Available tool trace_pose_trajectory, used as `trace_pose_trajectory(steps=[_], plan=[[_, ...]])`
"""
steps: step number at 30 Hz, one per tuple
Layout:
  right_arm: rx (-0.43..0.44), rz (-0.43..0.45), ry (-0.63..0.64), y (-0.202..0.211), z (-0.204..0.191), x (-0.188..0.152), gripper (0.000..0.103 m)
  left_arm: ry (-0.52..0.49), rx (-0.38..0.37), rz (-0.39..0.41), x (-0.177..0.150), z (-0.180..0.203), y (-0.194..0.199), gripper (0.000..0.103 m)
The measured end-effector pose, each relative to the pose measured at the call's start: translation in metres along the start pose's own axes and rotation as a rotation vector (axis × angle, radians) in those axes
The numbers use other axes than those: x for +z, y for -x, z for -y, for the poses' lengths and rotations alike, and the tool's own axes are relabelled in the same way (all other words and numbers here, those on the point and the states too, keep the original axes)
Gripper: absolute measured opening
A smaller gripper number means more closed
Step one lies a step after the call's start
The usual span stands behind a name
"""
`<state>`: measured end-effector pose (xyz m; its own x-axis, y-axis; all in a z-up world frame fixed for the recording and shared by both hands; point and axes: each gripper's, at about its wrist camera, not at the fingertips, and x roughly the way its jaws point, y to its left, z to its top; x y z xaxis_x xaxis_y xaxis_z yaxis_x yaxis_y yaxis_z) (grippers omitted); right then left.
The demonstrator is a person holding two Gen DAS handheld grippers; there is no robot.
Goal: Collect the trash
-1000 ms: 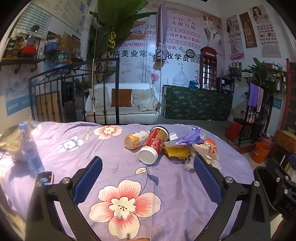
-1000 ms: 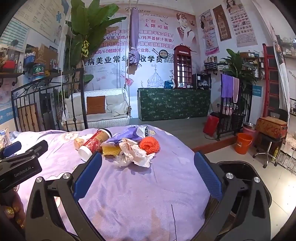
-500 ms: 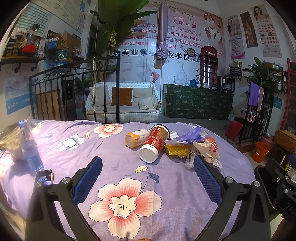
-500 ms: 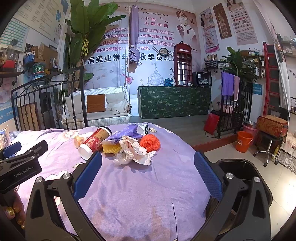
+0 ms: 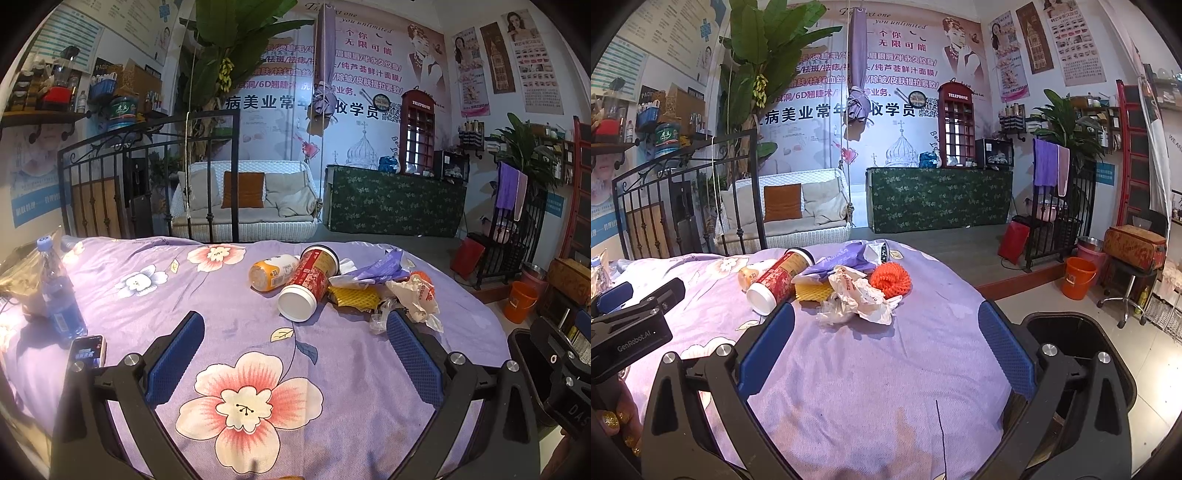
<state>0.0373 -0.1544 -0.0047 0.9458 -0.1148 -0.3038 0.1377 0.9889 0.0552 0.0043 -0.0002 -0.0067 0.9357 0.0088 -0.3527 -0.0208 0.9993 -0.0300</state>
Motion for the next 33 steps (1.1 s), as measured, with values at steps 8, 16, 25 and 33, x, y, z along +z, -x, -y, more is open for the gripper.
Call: trace_pose_trajectory(steps=[8,16,25,33], plan=[[0.0,-0.003,0.0,-0.002,0.0,-0.002,0.098,-0.001,-0.001,0.0,0.0,0.0,0.0,0.097],[-0.001,-0.006,-0.001,-0.002,-0.001,-0.003,0.098,0.0,-0.003,0.001,-0.001,-0.001,-0.001,0.097],[0.0,-0.011,-0.004,-0.002,0.003,-0.004,0.098,0.001,-0.003,-0.001,-0.001,-0.002,0.0,0.097],[0.0,-0.012,-0.005,-0.001,0.003,-0.004,0.098,0.004,0.0,-0.004,-0.011,-0.002,-0.004,0.097]])
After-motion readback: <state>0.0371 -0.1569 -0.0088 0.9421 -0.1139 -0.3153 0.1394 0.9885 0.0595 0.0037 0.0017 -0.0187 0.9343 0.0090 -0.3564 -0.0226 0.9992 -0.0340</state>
